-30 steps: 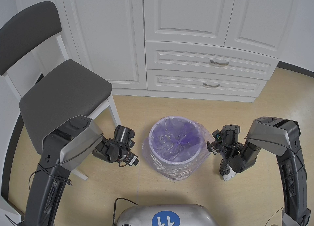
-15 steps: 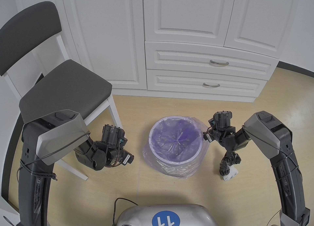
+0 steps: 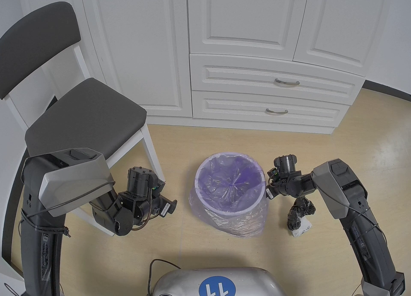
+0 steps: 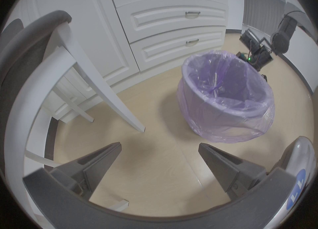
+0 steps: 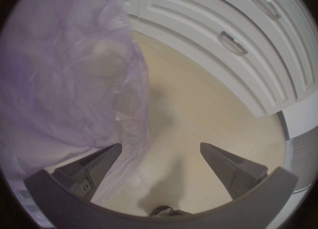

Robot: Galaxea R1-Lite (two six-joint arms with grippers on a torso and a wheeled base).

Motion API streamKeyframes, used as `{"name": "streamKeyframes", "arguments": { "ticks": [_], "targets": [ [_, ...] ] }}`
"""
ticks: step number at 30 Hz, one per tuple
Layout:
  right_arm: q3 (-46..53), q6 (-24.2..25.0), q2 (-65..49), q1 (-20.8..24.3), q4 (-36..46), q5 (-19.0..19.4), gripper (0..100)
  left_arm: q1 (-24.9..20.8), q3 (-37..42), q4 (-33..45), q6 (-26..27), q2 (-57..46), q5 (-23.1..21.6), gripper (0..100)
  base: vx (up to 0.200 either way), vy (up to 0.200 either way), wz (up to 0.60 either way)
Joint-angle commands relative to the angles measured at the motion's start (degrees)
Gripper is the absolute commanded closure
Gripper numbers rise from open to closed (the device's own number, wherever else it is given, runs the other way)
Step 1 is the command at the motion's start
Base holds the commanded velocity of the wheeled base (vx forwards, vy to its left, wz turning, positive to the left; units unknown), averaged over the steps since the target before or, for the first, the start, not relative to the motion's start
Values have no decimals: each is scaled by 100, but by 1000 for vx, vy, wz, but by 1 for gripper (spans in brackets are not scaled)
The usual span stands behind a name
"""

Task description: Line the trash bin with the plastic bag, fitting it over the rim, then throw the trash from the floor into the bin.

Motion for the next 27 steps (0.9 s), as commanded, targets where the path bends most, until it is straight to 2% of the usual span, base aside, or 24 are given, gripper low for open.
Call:
{"name": "streamKeyframes", "arguments": {
  "ticks": [1, 5, 11, 14, 19, 20, 22, 27],
  "targets": [
    [-49, 91, 248, 26, 65, 530, 0, -87, 439, -496, -24, -30, -12, 0, 0, 0, 0],
    [-49, 495, 275, 52, -41, 996, 0, -87, 553, -760, -24, -4, -12, 0, 0, 0, 0],
    [-49, 662, 213, 26, -295, 979, 0, -69, 667, -945, -129, -30, -12, 0, 0, 0, 0],
    [-33, 777, -218, -27, -295, 952, 0, -69, 913, -1226, -199, -83, -3, 0, 0, 0, 0],
    [1224, 742, -1272, -177, -304, 1005, 0, -87, 1669, -1929, -199, -259, -3, 0, 0, 0, 0],
    [1277, 733, -1325, -185, -304, 1014, 0, -87, 1713, -1990, -199, -259, -3, 0, 0, 0, 0],
    [1628, 689, -1738, -300, -304, 1023, 0, -87, 2161, -2588, -191, -259, -3, 0, 0, 0, 0],
    [2024, 671, -2257, -396, -313, 1023, 0, -78, 2680, -3230, -199, -276, -12, 0, 0, 0, 0]
  ]
}}
